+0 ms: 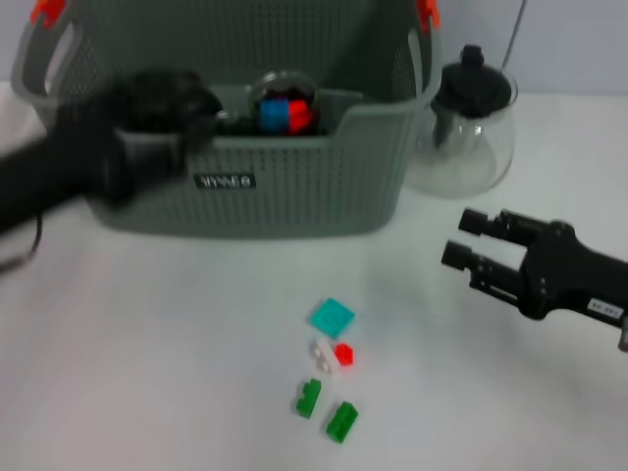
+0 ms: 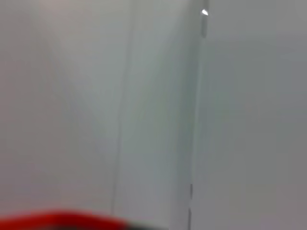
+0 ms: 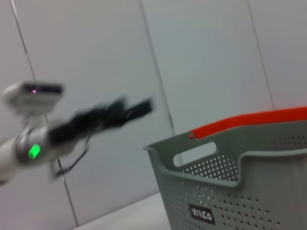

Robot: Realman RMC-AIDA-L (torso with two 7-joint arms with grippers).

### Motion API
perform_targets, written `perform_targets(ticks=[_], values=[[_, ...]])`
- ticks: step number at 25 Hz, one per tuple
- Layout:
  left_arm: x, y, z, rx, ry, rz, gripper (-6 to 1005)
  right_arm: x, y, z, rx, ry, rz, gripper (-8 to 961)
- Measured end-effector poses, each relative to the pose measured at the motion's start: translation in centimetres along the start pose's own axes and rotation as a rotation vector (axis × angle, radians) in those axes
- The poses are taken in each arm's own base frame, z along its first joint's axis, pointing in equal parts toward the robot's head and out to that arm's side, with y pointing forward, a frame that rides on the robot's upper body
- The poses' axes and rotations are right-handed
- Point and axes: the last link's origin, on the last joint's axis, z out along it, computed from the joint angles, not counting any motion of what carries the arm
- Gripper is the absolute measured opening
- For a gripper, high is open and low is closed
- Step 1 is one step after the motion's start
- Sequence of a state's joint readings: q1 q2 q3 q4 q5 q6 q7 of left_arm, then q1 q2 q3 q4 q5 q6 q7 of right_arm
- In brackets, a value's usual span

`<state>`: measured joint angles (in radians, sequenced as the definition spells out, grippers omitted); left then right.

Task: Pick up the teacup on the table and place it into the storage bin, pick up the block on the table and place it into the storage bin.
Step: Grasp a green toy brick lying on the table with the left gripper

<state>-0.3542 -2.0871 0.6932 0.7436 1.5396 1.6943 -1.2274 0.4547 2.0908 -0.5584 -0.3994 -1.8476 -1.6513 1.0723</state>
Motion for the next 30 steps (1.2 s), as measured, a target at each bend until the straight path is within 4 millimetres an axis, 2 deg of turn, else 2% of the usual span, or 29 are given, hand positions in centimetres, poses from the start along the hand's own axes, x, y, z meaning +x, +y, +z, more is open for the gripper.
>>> perform_targets(ticks=[3, 4, 5, 6, 12, 21, 30], values=[[-3.9, 2.9, -1.6, -0.02, -0.064, 0.041, 754, -0.1, 0.0, 0.2, -0.008, 0.006, -0.003, 557], [-4.8, 3.5, -1.7, -0.028, -0.084, 0.05, 753, -0.1, 0.0, 0.3, -0.01, 0.007, -0.004, 557], [-4.8, 3.5, -1.7, -0.028, -0.084, 0.05, 752, -0.1, 0.0, 0.4, -0.013, 0.008, -0.005, 557], [-7.9, 5.9, -1.6, -0.083, -0.169, 0.089, 751, -0.1, 0.0, 0.5, -0.014, 0.008, -0.006, 557], [-11.6, 7.1, -0.9, -0.132, -0.327, 0.108, 750, -0.2, -0.1, 0.5, -0.015, 0.012, 0.016, 557], [-14.1, 7.4, 0.5, -0.139, -0.413, 0.193, 748, 0.1, 0.0, 0.2, -0.008, 0.013, 0.027, 558], [-14.8, 7.7, 1.0, -0.169, -0.438, 0.219, 725, 0.0, -0.1, 0.1, -0.006, 0.014, 0.026, 558]])
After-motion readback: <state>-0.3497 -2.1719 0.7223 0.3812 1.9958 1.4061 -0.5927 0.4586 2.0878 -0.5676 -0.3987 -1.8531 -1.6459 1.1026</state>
